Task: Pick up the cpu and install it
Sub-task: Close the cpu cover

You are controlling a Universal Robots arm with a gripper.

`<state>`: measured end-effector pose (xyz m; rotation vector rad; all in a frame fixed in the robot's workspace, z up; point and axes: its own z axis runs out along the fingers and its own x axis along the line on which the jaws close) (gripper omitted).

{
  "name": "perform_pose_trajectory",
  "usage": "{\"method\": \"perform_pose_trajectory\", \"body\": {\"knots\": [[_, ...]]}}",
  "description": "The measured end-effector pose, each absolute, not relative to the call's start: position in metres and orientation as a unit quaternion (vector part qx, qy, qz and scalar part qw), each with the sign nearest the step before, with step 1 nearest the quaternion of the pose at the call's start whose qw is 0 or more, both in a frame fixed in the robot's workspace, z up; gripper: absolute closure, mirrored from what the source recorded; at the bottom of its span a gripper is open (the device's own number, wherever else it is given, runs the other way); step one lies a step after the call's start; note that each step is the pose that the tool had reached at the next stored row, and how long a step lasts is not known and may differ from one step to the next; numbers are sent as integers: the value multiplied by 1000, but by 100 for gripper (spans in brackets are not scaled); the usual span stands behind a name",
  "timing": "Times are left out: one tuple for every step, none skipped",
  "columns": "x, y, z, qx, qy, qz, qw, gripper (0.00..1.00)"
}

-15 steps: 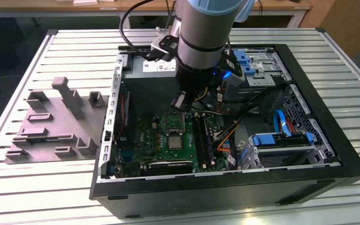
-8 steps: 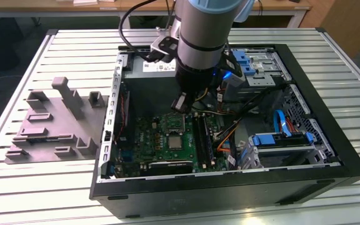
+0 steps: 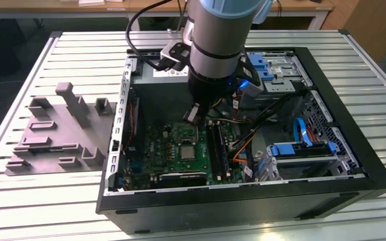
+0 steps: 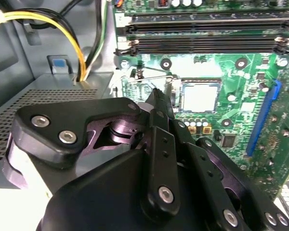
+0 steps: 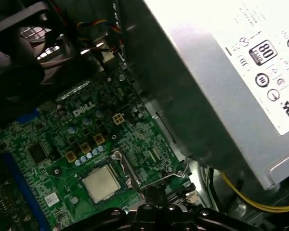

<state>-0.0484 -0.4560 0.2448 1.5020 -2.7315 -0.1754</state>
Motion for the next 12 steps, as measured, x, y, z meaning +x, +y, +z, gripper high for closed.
{"method": "perform_pose_trajectory", "body": {"knots": [[-48, -458, 245, 481, -875, -56, 10, 89], [-48, -460, 245, 481, -875, -56, 10, 89], [-48, -461, 245, 481, -875, -56, 10, 89], [-48, -462, 245, 481, -875, -56, 10, 89], [-48, -463, 245, 481, -875, -56, 10, 89], [-48, -465, 245, 481, -875, -56, 10, 89], [-48, -466, 245, 481, -875, -55, 10, 89], [-48, -467, 245, 481, -875, -55, 11, 89], [-48, -468, 245, 481, -875, -54, 11, 89], [-49, -468, 245, 481, -875, -53, 11, 89], [-49, -469, 244, 481, -875, -52, 12, 89], [-49, -469, 244, 481, -875, -51, 12, 89]]}}
